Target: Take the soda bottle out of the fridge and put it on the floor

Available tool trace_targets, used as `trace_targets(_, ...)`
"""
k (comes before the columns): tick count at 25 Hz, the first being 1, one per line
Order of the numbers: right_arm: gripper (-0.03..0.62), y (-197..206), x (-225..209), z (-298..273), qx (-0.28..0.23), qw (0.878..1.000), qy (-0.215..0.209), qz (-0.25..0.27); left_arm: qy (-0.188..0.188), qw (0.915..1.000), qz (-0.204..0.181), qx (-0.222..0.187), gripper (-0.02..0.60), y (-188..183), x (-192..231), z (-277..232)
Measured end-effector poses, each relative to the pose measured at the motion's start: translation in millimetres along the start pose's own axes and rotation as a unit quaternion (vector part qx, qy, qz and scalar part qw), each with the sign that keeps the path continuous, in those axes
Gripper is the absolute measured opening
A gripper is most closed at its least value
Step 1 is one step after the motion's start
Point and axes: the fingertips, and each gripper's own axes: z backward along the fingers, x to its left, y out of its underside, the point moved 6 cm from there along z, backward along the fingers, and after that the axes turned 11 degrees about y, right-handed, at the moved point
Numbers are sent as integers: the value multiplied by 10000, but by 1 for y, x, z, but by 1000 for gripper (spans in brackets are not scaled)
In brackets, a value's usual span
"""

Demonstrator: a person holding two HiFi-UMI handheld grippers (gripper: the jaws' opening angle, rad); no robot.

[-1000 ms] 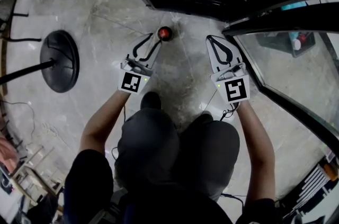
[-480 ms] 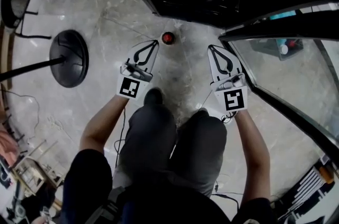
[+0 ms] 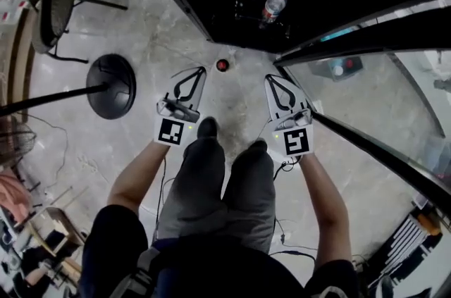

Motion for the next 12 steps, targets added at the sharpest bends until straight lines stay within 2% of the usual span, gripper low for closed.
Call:
trace_targets(3,18,-55,-5,14,-9,9999,92,-77,11,9993,-324,181,23,-55,10,15)
trace_targets(4,18,-74,-7,20,-14,9998,149,-110,-67,9995,-268,144,23,-75,13,21)
trace_targets(7,18,-131,-16,35,-67,9991,356,-235,-459,9978,401,-248,23,-133,24,34)
trace_targets(12,18,-208,-31,51,7,9973,616,-389,-598,9967,450,-326,23,-216,41,45)
